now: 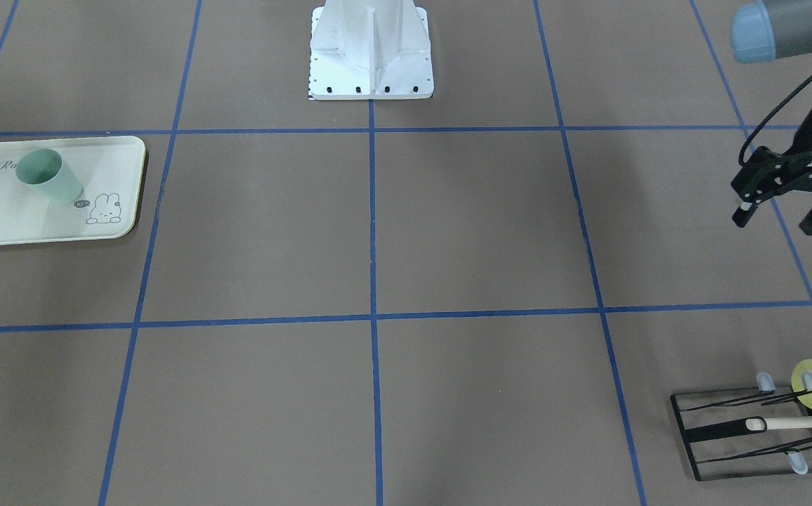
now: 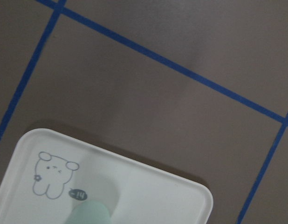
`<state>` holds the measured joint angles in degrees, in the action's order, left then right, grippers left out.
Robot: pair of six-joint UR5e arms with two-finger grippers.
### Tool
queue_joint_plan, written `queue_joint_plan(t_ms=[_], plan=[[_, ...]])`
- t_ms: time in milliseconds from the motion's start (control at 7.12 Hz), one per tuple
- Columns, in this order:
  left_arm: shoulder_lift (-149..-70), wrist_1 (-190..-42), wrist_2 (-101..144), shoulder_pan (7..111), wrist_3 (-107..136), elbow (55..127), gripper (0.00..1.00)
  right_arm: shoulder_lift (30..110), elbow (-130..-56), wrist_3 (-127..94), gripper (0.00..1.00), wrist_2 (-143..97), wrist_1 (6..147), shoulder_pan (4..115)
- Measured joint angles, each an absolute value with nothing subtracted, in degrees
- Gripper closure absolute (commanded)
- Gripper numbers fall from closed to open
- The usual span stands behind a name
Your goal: Left arm grabs green cup and hands to right arm on tray
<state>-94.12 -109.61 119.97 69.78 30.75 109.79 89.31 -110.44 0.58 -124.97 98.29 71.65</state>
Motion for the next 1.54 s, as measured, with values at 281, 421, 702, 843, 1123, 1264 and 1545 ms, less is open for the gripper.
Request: queue_joint_plan(t_ms=[281,421,702,843,1123,1264,1545], plan=[[-90.76,-102.15,120.64,74.12,16.70,109.51,0.00,88.72,-106.49,7.09,0.01,-126.45,98.54,77.12],[-89.07,-99.00,122.11,76.99,11.61,109.25,0.00,88.90,-105.16,8.52,0.01,-127.68,98.62,78.98],[-84.37,-97.01,130.57,85.01,1.67,105.96,0.00,89.98,-102.16,10.24,0.01,-130.73,98.34,82.56],[-82.62,-97.10,133.35,88.30,-2.08,103.35,0.00,90.58,-100.66,12.04,0.01,-132.25,98.29,84.73],[-80.35,-97.32,135.02,92.33,-4.86,99.72,0.00,92.99,-98.62,14.40,0.01,-136.14,98.09,88.92],[-79.46,-97.36,135.14,92.96,-3.97,99.42,0.00,93.77,-98.51,14.69,0.01,-137.01,98.03,90.12],[-79.05,-97.38,135.17,93.15,-0.50,99.70,0.00,94.09,-98.45,14.48,0.01,-136.56,98.00,90.73]])
